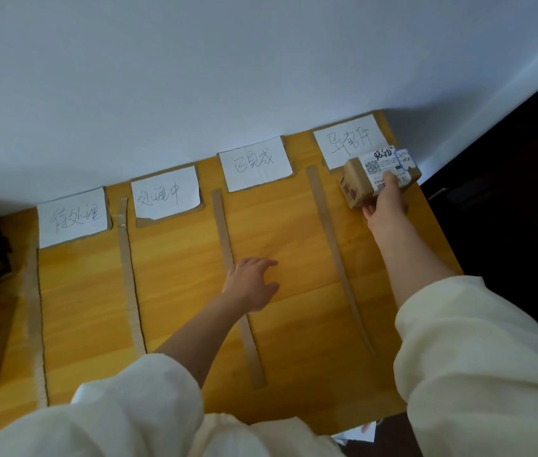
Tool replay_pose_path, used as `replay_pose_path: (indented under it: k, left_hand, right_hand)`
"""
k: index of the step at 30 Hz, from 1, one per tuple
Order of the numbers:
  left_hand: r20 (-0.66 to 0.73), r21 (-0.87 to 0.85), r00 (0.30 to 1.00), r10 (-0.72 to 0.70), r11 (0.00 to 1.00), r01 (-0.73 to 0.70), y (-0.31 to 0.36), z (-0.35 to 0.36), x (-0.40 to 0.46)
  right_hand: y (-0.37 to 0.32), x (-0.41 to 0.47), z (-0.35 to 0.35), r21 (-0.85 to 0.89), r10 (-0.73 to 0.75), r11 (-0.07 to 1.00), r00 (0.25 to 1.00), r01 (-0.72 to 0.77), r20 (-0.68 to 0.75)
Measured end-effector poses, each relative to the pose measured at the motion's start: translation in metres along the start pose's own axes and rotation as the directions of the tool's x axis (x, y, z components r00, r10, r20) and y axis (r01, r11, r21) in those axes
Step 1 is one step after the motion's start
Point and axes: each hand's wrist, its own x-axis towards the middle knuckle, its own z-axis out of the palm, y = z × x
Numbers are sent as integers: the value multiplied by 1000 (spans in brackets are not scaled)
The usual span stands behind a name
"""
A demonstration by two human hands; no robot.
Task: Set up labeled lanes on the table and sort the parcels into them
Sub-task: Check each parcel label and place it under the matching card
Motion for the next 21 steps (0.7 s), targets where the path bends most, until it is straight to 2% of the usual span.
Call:
replay_pose_path:
  k: [6, 12, 16, 21]
  left_hand:
    - [16, 39, 1000, -4, 999, 3, 2, 0, 3]
    - [10, -27, 1000, -15, 1000, 16, 0, -1, -3]
    - [-3, -104, 999, -36, 994, 36, -9, -2, -16]
    - [-63, -385, 991, -119, 919, 86, -29, -5, -45]
  right_hand:
    - [1, 2, -3, -31, 23, 999, 1000, -22, 7]
    - [20, -21, -6, -124, 14, 992, 992, -29, -123]
    - [48, -50, -6, -196, 103, 975, 994, -107, -30]
    - [88, -89, 0, -255, 228, 946, 969, -199, 91]
